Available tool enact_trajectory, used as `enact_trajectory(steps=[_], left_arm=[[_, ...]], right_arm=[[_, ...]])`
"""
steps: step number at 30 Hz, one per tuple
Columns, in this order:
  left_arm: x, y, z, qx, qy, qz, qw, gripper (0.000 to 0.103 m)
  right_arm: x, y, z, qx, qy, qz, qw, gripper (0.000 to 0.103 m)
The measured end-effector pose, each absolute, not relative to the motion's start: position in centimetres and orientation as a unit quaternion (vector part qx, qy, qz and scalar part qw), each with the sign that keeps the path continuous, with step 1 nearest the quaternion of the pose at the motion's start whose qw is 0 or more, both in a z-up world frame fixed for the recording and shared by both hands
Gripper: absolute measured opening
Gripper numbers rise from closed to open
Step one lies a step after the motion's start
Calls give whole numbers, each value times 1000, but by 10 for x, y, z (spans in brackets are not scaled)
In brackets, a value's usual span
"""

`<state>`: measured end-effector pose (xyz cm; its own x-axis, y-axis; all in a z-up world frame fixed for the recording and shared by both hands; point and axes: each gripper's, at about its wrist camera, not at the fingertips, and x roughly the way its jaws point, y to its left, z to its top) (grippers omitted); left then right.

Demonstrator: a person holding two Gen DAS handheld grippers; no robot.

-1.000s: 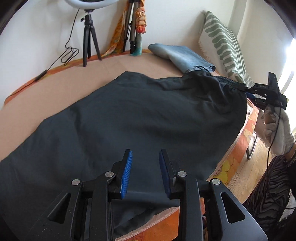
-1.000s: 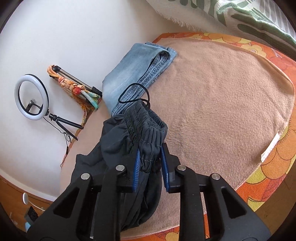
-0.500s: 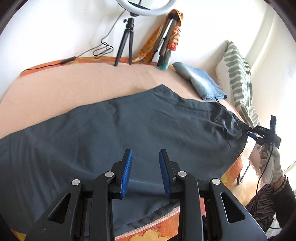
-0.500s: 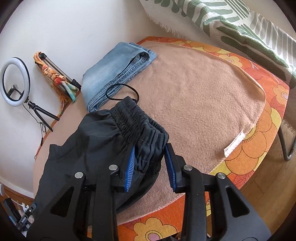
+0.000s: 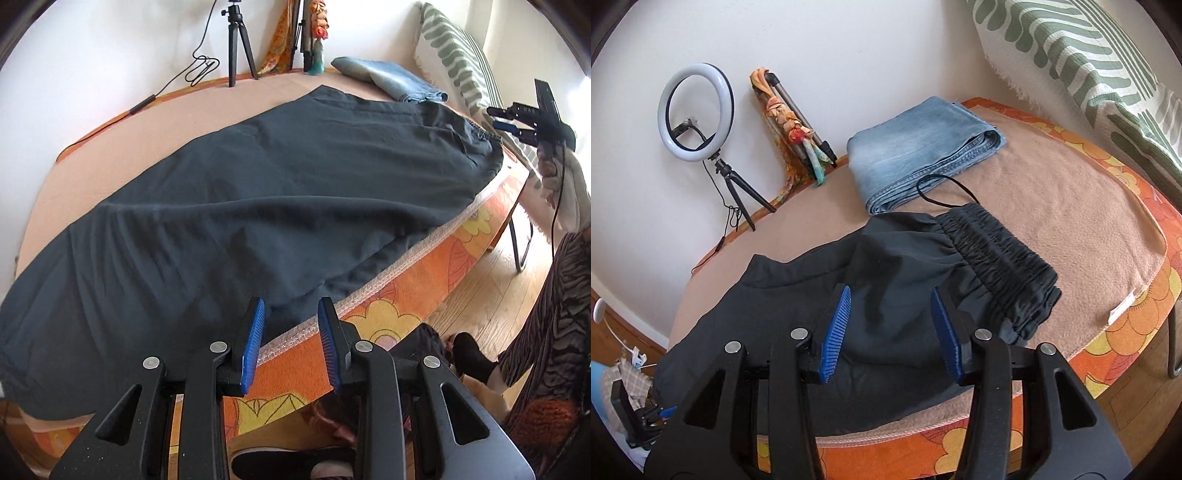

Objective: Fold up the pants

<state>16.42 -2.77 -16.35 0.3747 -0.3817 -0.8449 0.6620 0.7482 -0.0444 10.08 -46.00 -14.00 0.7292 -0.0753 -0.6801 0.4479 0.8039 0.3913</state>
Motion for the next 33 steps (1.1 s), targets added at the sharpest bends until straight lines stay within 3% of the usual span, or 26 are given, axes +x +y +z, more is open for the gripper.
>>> enact_trajectory(steps=[10,11,12,13,17,24,28,32,33], left_arm=[[171,-26,-173,190,448,-300,821,28],[170,-26,-173,191,444,-306,820,26],[169,-26,-173,191,441,-318,817,12],[169,-27,-174,190,442,-327,813,6],[171,-24,-180,197,446,-315,814,0],[166,3,-172,145,444,-313,827,0],[161,4,-171,167,433,-294,836,1],[159,1,-172,191,427,-283,838,27],[159,-1,-173,192,427,-288,835,27]], right_arm=[[137,-410,-146,238,361,-86,898,48],[139,-408,-146,236,362,-80,898,48],[141,-405,-146,235,364,-77,898,48],[142,-403,-146,233,365,-75,898,48],[150,-397,-148,236,369,-69,896,48],[166,-373,-148,218,375,-34,900,48],[180,-347,-154,193,393,11,899,48],[191,-297,-160,139,416,93,894,48],[192,-281,-162,120,422,116,891,49]])
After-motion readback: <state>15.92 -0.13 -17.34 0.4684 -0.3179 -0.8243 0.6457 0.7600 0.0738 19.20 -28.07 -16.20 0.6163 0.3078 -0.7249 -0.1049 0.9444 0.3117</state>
